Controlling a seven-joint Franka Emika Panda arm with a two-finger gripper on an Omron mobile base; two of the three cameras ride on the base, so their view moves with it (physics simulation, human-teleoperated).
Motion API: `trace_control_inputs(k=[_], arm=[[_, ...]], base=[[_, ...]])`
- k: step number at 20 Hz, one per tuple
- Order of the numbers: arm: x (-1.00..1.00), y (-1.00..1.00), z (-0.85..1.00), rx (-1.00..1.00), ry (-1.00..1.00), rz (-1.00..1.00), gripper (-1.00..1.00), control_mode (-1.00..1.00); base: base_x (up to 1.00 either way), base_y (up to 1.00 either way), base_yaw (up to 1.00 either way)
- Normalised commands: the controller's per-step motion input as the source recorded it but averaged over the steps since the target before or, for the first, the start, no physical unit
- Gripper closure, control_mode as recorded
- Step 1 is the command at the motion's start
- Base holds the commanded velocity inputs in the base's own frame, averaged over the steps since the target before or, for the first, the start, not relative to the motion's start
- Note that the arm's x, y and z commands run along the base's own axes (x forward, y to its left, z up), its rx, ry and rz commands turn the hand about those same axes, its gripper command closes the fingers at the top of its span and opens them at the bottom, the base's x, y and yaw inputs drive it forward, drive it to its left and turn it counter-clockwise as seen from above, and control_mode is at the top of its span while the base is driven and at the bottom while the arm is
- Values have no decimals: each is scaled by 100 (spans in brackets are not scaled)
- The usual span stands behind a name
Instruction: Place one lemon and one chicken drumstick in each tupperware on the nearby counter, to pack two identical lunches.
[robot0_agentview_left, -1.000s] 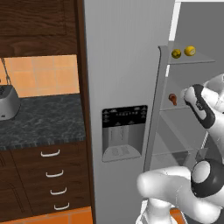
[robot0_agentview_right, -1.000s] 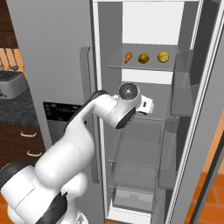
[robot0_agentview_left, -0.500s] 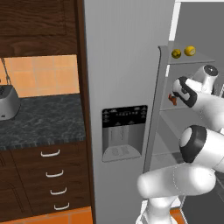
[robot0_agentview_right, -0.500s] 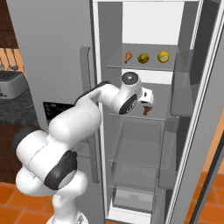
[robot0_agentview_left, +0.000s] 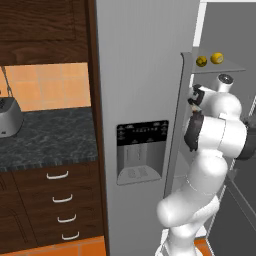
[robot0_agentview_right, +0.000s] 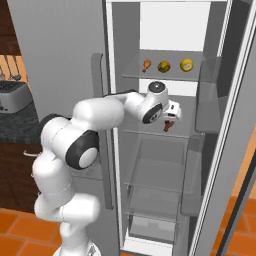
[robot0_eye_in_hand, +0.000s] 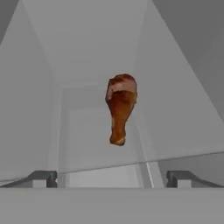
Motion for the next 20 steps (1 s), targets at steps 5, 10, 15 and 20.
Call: trace_control_inputs(k=[5,10,15,20], arm=[[62,-27,-50,9,2,0,-100,-100],[70,-2,-65,6,2,0,-100,-100],[59,0,-63,-9,5,0,100,-100],[-15,0,-36,-6,5,0,100,-100]], base=[[0,0,0],[0,0,0],[0,0,0],[0,0,0]])
